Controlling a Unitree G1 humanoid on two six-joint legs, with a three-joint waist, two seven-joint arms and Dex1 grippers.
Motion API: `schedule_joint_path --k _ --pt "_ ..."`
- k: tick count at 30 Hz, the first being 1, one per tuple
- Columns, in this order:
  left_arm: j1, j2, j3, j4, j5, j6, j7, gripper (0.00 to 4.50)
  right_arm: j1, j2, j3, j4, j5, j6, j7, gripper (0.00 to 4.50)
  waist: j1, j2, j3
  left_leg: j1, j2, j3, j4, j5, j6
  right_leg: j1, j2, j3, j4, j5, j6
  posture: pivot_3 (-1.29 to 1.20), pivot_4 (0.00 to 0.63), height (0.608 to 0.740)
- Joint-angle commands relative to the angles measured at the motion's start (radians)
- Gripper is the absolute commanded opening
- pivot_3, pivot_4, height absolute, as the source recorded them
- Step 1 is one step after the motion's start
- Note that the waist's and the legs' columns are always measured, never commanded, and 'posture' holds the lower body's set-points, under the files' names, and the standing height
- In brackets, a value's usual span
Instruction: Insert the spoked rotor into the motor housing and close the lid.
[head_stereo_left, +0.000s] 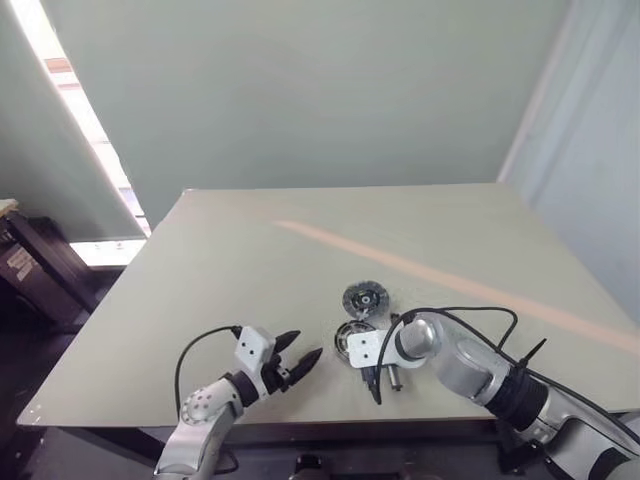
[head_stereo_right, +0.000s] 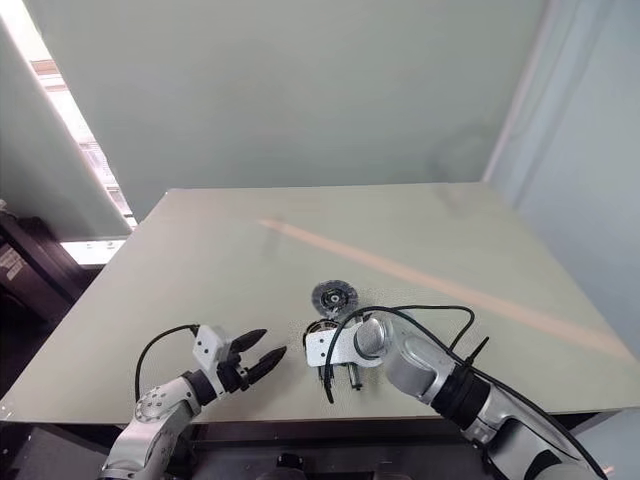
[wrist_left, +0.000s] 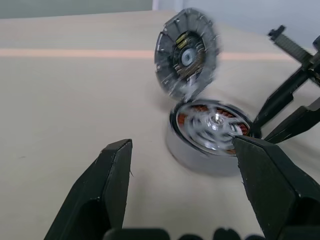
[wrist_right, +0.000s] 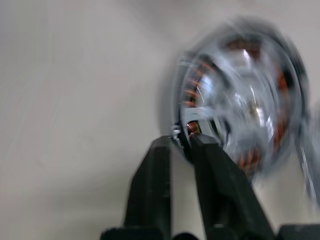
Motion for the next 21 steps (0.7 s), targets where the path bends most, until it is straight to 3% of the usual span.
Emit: schedule_joint_path --k 1,13,21 --pt "-0.013 0.005 0.006 -0.04 -0.001 -0.015 -0.005 3.43 -0.008 0.011 -0.015 0.013 -0.019 -0.01 -0.004 0.1 0.0 0.0 0.0 0.0 0.0 0.0 0.0 0.0 0.0 0.0 0.0 0.0 0.0 0.0 0.0 0.0 0.0 0.74" --pt "-0.01 0.006 0.009 -0.025 0.002 -0.03 -0.01 3.43 0.009 0.069 -0.078 -0.042 0.032 0.048 0.019 0.09 0.0 0.0 0.0 0.0 0.001 0.0 0.0 0.0 0.0 -0.001 0.0 0.0 0.0 0.0 0.0 0.0 0.0 0.74" --pt "-0.02 0.018 0.038 -0.002 -0.003 -0.042 -0.003 3.43 0.011 0.099 -0.107 -0.19 0.088 0.298 0.076 0.09 0.0 0.0 0.0 -0.002 0.0 -0.001 0.0 -0.001 -0.002 -0.002 0.0 0.0 -0.001 0.0 0.0 0.0 0.0 0.74"
